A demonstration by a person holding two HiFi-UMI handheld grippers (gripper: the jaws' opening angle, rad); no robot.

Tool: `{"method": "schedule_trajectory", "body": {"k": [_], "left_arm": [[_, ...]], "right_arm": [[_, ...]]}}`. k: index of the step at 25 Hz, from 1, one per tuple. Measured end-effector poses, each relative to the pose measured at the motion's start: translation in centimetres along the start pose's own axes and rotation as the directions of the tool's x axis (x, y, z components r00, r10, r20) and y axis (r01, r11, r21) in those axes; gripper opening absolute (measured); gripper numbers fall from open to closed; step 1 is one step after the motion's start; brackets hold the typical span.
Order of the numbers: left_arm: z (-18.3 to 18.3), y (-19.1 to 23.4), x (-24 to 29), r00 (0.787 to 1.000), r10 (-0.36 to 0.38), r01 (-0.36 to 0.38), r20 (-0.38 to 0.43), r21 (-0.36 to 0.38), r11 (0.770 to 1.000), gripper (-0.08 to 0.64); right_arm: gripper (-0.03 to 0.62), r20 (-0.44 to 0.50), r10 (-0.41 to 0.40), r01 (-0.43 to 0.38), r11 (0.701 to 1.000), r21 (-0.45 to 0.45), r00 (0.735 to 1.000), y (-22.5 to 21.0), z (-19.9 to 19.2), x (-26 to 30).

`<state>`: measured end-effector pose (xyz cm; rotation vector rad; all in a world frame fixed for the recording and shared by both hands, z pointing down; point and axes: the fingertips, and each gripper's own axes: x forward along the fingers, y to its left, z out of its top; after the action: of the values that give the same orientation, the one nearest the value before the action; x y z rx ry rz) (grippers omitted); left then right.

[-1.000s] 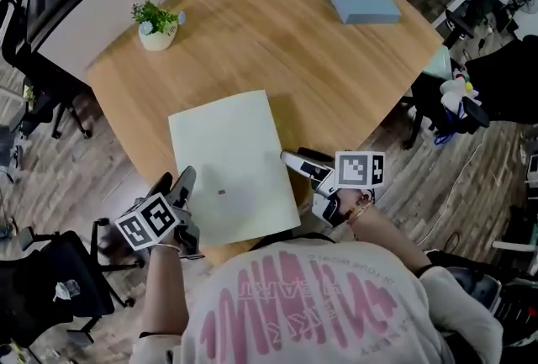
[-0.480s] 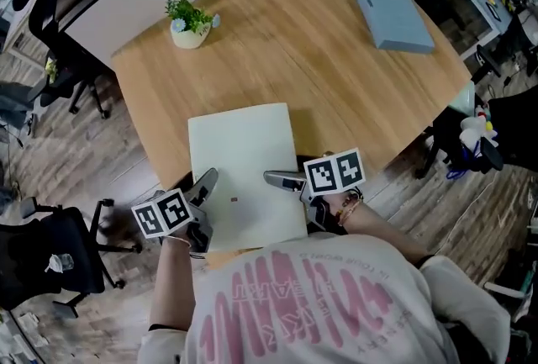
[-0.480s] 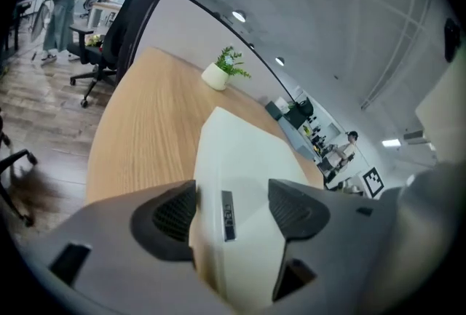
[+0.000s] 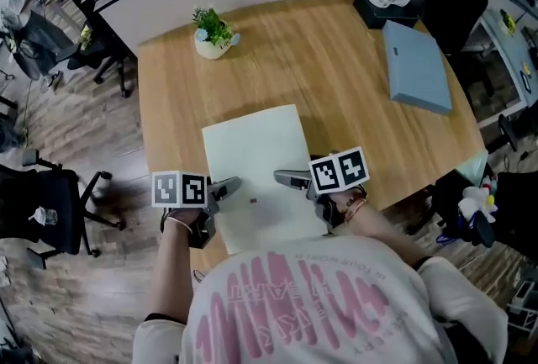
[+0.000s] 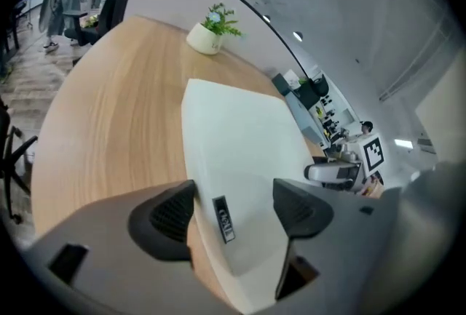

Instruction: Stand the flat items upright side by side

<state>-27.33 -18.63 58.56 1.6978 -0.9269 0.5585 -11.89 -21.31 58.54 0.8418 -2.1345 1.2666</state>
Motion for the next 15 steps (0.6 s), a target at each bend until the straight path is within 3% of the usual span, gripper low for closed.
{"method": "schedule_trajectory", "body": {"k": [3,5,10,15], "left_arm": [[0.0,-2.3,1.8,0.998,0.007,-0.007,-0.056,0.003,1.000,0.354],[0.5,-4.3,2.9,0.998,0.018,-0.017,-0.052,0.019,1.000,0.363],[3.6,-8.9,4.1,0.993,0.081,-0.089,0.087,0.094,0.992,0.380],[7.3,-11.9,3.1,0.960,0.133,-0.176,0.247,0.164,0.971,0.379]], "right_arm": [[0.476,-0.017,0.015,-0.016,0.997,-0.077,1.000,-1.9,1.3,-1.4],[0.476,-0.011,0.013,-0.015,0.991,-0.133,1.000,-3.3,2.6,-2.9],[0.474,0.066,0.056,-0.037,0.963,-0.269,0.996,-5.7,6.7,-6.5],[0.474,0.195,0.161,-0.068,0.908,-0.414,0.967,-5.6,11.1,-9.3]]}}
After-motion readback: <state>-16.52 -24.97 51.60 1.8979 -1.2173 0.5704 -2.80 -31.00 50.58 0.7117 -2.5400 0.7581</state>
